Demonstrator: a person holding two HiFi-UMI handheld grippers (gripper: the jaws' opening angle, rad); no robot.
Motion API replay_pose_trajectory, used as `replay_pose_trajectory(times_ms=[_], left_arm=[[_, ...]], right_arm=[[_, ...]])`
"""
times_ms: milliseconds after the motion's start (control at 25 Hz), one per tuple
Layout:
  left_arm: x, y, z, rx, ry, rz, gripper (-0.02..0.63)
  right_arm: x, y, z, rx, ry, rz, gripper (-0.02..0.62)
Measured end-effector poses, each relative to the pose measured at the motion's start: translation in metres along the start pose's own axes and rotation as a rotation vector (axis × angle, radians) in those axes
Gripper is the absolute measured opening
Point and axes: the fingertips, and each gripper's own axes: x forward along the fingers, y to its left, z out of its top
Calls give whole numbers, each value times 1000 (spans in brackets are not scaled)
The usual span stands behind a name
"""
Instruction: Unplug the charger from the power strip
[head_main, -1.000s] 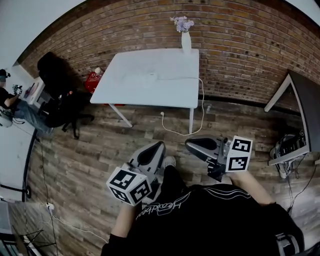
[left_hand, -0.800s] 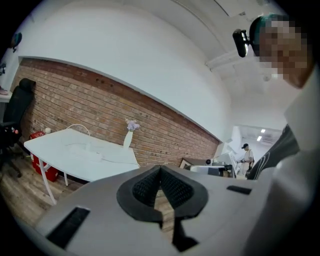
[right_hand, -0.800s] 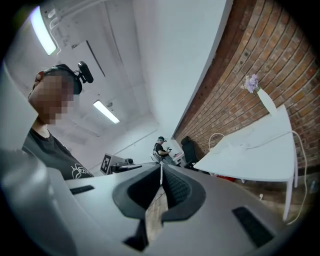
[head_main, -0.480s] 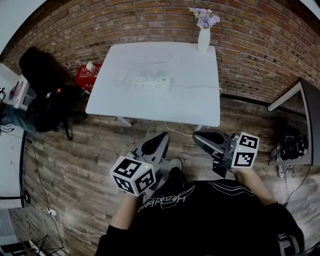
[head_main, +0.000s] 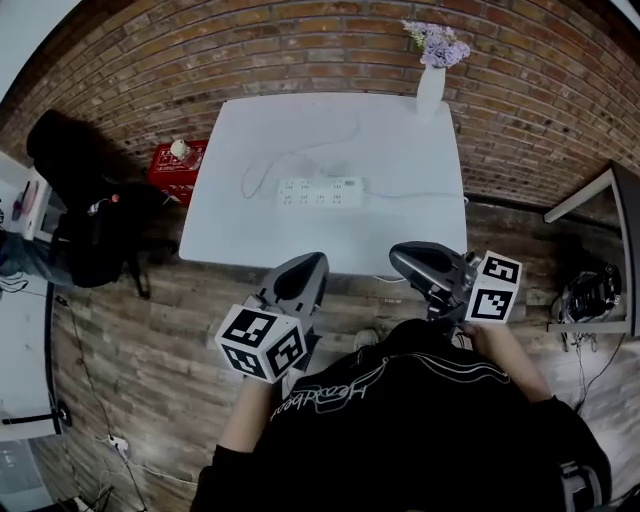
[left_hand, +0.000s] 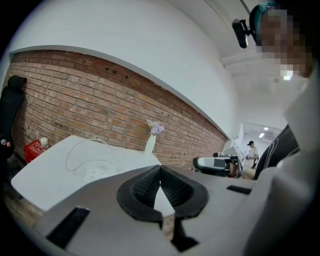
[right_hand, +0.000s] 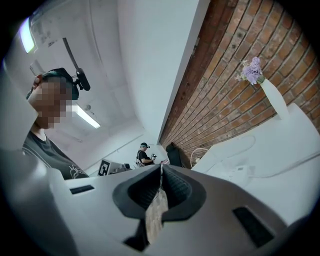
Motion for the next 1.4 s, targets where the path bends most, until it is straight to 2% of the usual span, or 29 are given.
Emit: replay_pose_trajectory(times_ms=[200, 360, 720, 1080, 1400], left_arm=[[16, 23, 12, 29, -2, 30, 3], [32, 47, 16, 18, 15, 43, 3], [75, 127, 16, 13, 77, 142, 3], [102, 210, -16, -52, 169, 245, 4], [128, 251, -54, -90, 255, 283, 3]], right_arm=[[10, -18, 2, -19, 21, -4, -2], [22, -43, 12, 0, 20, -12, -2], [68, -114, 39, 46, 44, -9, -2], [111, -163, 44, 53, 104, -23, -1], [130, -195, 31, 51, 163, -43, 0]])
